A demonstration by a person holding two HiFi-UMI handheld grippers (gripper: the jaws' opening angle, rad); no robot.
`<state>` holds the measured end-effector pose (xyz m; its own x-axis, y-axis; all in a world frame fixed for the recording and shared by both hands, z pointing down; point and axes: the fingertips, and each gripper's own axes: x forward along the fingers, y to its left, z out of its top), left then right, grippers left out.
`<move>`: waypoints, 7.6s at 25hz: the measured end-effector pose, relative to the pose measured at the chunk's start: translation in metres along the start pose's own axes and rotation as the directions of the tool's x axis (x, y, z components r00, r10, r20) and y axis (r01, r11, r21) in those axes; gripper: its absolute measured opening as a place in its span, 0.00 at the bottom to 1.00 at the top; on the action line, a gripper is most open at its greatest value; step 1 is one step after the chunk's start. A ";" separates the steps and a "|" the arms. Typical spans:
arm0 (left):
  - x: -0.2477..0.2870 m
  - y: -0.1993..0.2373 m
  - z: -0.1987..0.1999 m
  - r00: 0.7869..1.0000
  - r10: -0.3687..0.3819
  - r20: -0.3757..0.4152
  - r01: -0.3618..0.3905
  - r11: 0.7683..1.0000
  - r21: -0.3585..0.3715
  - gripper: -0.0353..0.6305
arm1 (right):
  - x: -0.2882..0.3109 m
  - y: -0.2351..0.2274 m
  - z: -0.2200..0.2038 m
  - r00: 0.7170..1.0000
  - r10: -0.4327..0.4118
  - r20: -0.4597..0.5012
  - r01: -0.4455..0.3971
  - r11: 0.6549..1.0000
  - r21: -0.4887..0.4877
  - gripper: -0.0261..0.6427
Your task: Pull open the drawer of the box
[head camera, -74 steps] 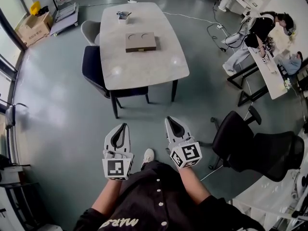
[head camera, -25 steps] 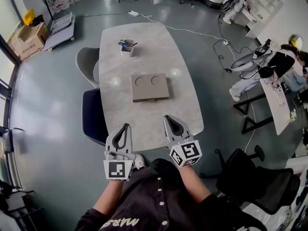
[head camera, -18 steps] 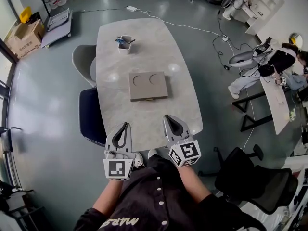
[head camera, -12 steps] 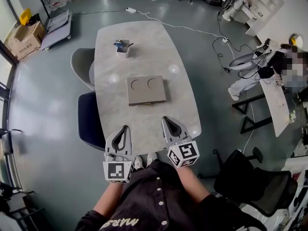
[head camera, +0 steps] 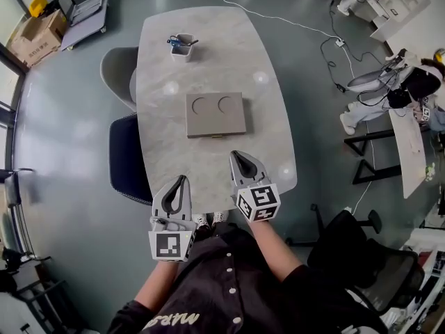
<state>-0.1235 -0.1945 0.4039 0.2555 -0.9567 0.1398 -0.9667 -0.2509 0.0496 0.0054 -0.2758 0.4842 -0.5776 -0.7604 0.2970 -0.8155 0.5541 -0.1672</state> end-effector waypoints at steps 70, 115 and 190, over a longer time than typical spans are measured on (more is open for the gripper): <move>-0.001 -0.018 -0.099 0.978 -0.024 -0.209 0.007 0.997 -0.082 0.08 | 0.069 -0.015 -0.233 0.797 -0.215 -0.564 0.282 0.959 0.033 0.28; -0.005 -0.024 -0.067 0.991 -0.038 -0.127 0.032 0.998 -0.047 0.08 | 0.020 -0.010 -0.204 0.855 -0.160 -0.494 0.227 0.971 0.080 0.09; 0.012 -0.019 0.058 0.989 -0.045 0.141 0.038 0.998 0.055 0.08 | -0.065 -0.002 0.092 0.974 0.060 0.217 -0.052 0.998 -0.043 0.03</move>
<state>-0.1023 -0.2097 0.3477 0.2946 -0.9556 -0.0033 -0.9556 -0.2946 0.0001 0.0411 -0.2590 0.3789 -0.6196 -0.7813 0.0753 -0.7822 0.6068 -0.1414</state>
